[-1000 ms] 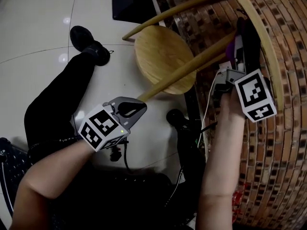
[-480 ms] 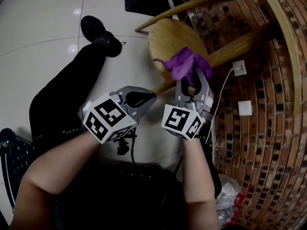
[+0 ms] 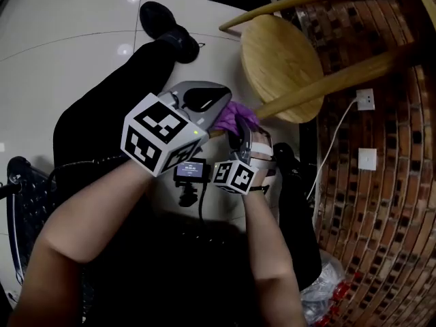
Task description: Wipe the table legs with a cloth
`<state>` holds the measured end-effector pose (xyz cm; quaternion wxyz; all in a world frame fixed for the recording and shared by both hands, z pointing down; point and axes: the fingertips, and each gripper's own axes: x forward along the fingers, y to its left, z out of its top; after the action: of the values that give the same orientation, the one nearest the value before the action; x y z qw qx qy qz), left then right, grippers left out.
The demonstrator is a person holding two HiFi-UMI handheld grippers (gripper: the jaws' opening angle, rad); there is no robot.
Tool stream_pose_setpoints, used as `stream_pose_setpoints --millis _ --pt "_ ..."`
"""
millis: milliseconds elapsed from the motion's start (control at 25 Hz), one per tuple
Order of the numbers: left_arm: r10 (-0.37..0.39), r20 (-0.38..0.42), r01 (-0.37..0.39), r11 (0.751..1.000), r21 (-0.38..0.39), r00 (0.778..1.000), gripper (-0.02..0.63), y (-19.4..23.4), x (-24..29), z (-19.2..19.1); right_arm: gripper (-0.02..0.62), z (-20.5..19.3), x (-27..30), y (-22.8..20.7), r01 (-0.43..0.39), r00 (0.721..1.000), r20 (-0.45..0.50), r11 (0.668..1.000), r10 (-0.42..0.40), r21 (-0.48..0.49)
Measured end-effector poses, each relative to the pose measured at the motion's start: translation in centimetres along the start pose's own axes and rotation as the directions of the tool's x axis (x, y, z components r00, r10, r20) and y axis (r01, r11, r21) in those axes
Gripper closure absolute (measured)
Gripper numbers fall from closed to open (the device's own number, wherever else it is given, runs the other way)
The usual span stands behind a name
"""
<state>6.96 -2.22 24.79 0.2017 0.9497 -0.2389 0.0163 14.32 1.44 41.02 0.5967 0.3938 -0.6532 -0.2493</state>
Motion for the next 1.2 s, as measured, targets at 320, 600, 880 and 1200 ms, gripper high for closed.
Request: stream_pose_setpoints --millis 320,600,880,1200 --pt "0.021 -0.013 -0.021 0.998 -0.051 1.000 0.594 2.3 -0.2 -1.7 0.453 -1.1 5.7 16.1 -0.375 0.924 -0.099 0.926 0.368 -0.052" --pt "0.015 -0.053 -0.019 0.997 -0.071 0.998 0.594 4.2 -1.3 -4.8 0.463 -1.3 4.8 19.9 -0.545 0.826 -0.058 0.821 0.560 0.171" --pt "-0.013 -0.130 0.005 0.998 -0.057 0.991 0.594 1.3 0.3 -6.8 0.465 -7.4 -2.4 3.6 -0.126 0.992 0.093 0.852 0.091 0.508" --pt "-0.102 -0.228 0.113 0.993 0.036 0.968 0.594 -2.5 1.9 -9.4 0.455 -10.0 -4.2 -11.7 0.114 0.984 0.023 0.714 -0.179 0.691"
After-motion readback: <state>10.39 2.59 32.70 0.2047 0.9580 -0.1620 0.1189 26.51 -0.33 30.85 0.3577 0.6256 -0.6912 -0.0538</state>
